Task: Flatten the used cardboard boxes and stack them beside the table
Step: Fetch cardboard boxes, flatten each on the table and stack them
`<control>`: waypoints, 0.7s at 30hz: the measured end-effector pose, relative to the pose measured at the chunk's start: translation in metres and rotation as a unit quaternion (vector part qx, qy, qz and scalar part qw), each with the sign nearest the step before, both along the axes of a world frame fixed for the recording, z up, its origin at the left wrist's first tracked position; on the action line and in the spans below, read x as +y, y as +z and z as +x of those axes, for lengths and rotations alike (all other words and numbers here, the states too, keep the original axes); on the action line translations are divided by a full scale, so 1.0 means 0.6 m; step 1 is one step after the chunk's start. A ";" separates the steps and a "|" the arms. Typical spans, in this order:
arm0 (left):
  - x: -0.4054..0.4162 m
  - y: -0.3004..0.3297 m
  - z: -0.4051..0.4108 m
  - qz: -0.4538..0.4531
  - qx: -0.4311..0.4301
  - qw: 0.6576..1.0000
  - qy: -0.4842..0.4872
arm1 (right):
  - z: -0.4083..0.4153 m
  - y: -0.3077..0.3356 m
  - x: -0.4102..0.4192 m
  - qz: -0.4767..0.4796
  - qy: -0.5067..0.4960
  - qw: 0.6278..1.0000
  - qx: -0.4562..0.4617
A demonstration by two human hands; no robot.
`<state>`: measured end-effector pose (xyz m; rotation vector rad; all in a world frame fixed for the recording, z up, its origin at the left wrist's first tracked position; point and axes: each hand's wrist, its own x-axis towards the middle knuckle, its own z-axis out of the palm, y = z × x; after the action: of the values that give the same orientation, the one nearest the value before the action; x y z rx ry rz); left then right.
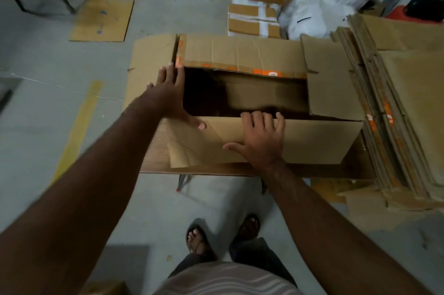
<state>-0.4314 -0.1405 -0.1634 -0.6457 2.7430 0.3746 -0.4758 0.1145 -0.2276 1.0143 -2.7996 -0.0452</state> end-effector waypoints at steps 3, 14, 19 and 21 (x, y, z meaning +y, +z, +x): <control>-0.014 -0.017 0.009 0.045 0.039 0.997 0.040 | -0.024 0.030 0.001 0.013 0.015 0.997 -0.070; -0.020 -0.019 0.012 -0.003 0.047 0.999 0.017 | -0.119 0.090 0.084 -0.060 -0.116 0.967 -0.218; 0.124 0.034 -0.060 -0.019 0.071 0.996 0.049 | -0.122 0.108 0.100 -0.057 -0.076 0.988 -0.124; 0.203 0.047 -0.094 -0.004 0.105 0.993 0.061 | -0.142 0.121 0.118 -0.070 -0.085 0.990 -0.093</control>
<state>-0.4875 -0.0189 -0.1354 -0.8229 2.9115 0.4855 -0.5609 0.1851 -0.1549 0.7844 -2.9984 0.2347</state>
